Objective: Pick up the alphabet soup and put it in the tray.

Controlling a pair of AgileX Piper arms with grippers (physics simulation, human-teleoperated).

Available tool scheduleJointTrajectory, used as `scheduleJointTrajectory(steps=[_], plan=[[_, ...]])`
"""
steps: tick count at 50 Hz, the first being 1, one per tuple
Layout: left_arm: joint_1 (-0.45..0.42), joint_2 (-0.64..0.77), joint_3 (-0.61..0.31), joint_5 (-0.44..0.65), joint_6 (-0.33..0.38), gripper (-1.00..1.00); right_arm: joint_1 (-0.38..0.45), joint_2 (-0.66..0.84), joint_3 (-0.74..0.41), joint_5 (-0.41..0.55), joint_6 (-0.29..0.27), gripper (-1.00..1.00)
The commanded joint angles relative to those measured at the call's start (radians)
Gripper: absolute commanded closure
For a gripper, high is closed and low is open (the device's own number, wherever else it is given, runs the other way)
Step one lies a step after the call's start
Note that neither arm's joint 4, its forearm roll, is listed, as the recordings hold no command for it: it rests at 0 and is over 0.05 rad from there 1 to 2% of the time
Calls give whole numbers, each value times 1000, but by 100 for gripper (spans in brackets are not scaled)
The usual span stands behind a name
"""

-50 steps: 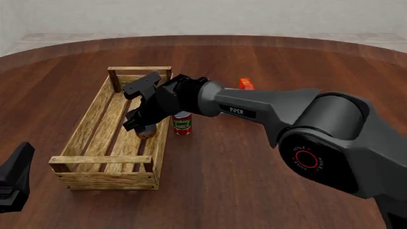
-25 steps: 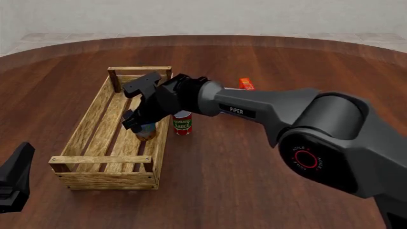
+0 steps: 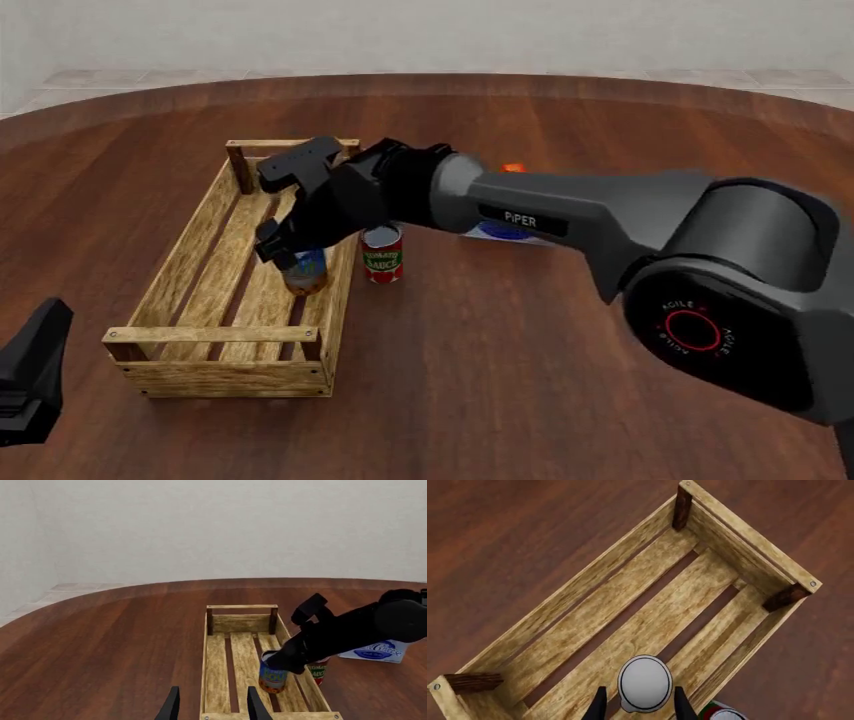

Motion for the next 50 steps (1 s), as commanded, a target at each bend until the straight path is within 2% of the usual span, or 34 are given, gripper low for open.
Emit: scheduleJointTrajectory(steps=[1, 26, 50], plan=[[-1, -1, -1, 0, 2, -100, 9, -72, 52, 3, -7, -100], [-1, -2, 1, 0, 2, -100, 15, -298, 223, 14, -27, -100], [-1, -1, -1, 0, 1, -100, -1, -559, 469, -3, -35, -100]])
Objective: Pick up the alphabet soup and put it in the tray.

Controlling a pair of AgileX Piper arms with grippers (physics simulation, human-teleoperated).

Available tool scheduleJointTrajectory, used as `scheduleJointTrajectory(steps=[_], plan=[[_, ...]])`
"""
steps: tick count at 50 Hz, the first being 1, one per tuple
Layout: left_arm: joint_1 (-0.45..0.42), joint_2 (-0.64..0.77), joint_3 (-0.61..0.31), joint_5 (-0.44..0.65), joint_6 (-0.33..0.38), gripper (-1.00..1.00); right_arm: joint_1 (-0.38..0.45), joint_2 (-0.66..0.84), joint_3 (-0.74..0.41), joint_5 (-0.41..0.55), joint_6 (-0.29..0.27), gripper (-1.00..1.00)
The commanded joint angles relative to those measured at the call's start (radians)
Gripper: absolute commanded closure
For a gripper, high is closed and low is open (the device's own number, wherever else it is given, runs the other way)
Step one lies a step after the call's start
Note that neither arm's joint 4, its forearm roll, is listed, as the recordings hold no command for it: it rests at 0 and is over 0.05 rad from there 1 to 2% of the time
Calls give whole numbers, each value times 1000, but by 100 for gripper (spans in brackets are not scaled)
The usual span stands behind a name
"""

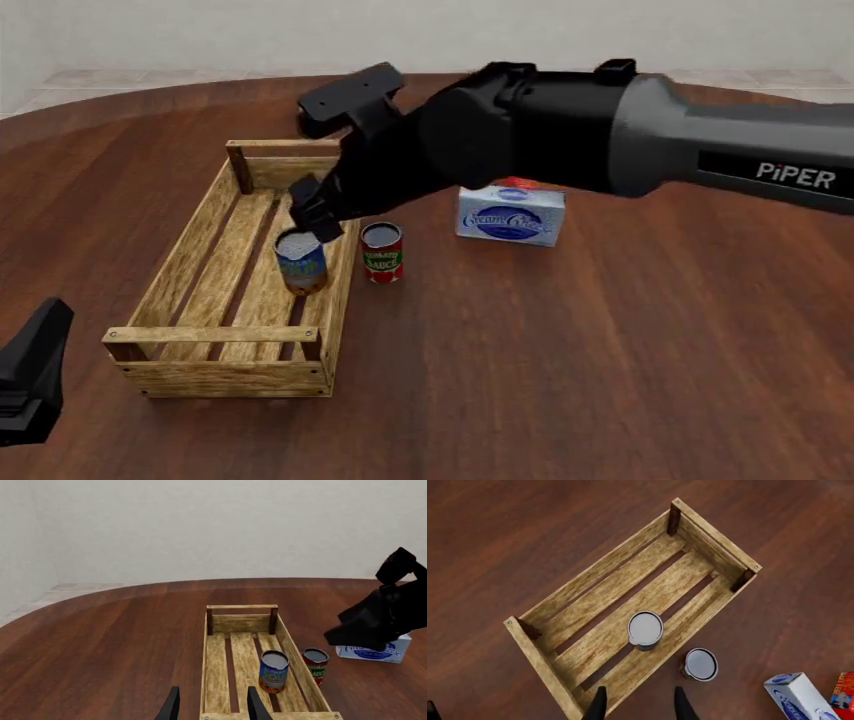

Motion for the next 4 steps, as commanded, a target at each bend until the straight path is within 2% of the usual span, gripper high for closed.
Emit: scheduleJointTrajectory(steps=[1, 4], plan=[[0, 1, -1, 0, 1, -100, -8, -121, 109, -5, -4, -100], [0, 2, 0, -2, 0, -100, -10, -157, 135, -3, -4, -100]])
